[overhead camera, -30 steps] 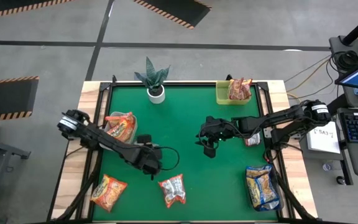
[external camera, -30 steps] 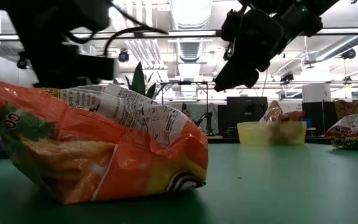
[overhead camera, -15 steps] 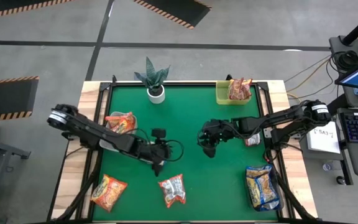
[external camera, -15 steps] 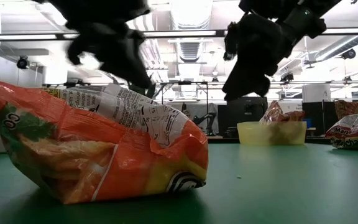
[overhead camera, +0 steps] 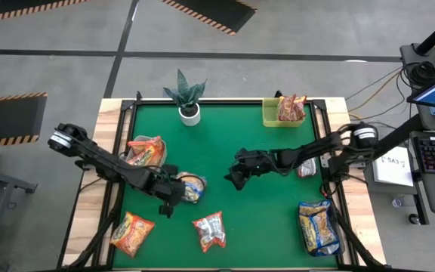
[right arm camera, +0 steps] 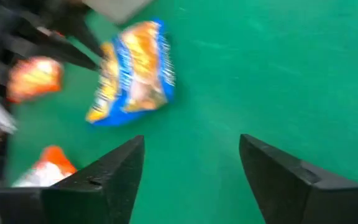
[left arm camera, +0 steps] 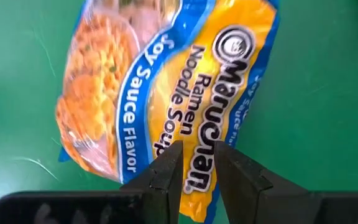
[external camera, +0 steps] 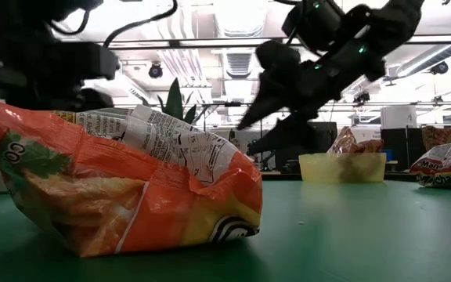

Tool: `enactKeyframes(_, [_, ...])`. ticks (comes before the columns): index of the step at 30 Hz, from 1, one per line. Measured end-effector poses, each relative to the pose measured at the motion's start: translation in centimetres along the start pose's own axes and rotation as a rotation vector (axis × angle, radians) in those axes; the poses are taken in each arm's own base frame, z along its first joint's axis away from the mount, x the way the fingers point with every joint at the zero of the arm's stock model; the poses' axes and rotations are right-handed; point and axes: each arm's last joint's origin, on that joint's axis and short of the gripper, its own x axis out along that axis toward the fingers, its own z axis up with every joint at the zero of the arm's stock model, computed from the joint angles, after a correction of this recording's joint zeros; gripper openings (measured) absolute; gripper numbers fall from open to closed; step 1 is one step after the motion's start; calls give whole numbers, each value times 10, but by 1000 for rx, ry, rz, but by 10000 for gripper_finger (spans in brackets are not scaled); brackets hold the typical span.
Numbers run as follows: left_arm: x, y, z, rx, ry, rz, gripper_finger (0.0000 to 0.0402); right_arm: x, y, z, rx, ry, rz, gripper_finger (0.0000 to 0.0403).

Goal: Sort Maruchan noodles
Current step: Put the blue noodle pack into the black bin

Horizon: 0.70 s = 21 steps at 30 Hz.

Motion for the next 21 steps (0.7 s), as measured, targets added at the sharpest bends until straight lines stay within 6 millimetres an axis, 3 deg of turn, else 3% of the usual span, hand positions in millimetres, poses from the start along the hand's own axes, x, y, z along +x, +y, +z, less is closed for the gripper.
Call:
enactKeyframes(6, [10,1,-6,-44,-83,63,75,27,-6,0,95,-27,147,290])
enactKeyframes(14, [19,1,-2,-85,-250,135,75,57,-4,9,105,-21,149,310])
enactKeyframes(21, [20,-2,1,-86,-282,166,75,66,-7,26,109,-15,104,311])
